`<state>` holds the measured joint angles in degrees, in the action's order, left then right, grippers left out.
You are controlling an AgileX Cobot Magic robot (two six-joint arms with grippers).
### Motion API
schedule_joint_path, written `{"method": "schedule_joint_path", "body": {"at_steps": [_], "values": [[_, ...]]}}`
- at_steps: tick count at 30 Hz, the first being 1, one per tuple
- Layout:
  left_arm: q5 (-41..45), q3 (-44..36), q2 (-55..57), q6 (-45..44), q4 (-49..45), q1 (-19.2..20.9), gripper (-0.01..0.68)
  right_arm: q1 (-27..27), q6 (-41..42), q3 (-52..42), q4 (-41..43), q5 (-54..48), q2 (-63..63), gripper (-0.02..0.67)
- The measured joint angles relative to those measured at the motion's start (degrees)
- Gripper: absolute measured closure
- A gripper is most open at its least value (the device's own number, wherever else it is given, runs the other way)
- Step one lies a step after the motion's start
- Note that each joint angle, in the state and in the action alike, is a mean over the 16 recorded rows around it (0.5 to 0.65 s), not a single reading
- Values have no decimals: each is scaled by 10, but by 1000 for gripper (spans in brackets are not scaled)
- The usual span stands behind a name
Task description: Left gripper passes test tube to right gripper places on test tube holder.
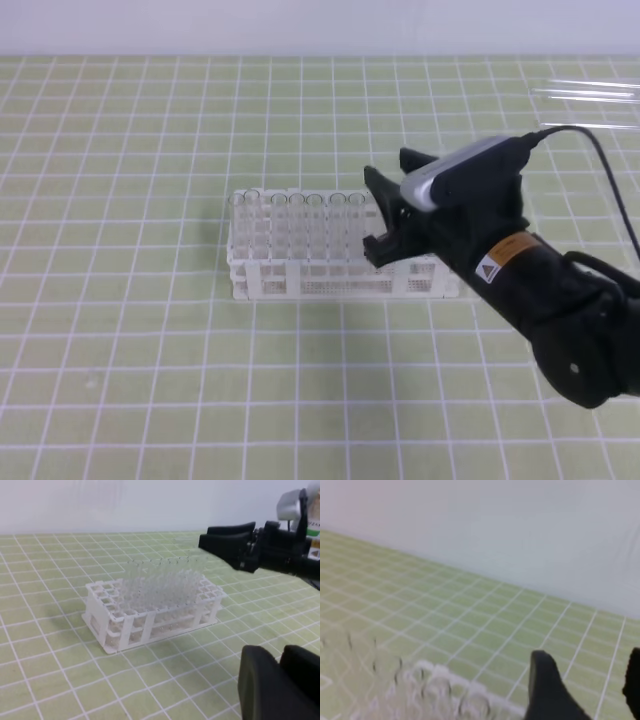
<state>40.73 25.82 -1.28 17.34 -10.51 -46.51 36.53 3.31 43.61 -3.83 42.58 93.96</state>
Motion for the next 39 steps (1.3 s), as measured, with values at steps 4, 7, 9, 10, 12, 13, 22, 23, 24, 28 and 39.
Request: {"method": "schedule_joint_path", "body": {"at_steps": [4, 7, 9, 10, 12, 13, 22, 23, 24, 28, 39], "values": [[-1, 0, -1, 0, 0, 0, 602, 0, 4, 0, 0, -19, -38, 379], [-1, 0, -1, 0, 0, 0, 602, 0, 15, 0, -1, -63, -86, 431], [-1, 0, -1, 0, 0, 0, 602, -2, 26, -1, -2, -107, -126, 470], [-1, 0, 0, 0, 0, 0, 602, -4, 32, -1, -3, -132, -148, 490], [-1, 0, 0, 0, 0, 0, 602, -9, 44, -1, -4, -189, -192, 531], [-1, 0, 0, 0, 0, 0, 602, -13, 50, -1, -4, -220, -215, 551], [2, 0, 3, 0, 1, 0, 602, -89, 91, -2, 11, -505, -410, 660], [2, 0, 3, 0, 1, 0, 602, -101, 92, -2, 14, -530, -427, 661], [3, 0, 3, 0, 1, 0, 603, -115, 92, -2, 18, -553, -444, 662], [4, 0, 4, 0, 1, -1, 603, -167, 89, -2, 34, -630, -502, 664], [4, 0, 3, 0, 1, 0, 603, -271, 32, -77, 82, -723, -656, 664]]}}
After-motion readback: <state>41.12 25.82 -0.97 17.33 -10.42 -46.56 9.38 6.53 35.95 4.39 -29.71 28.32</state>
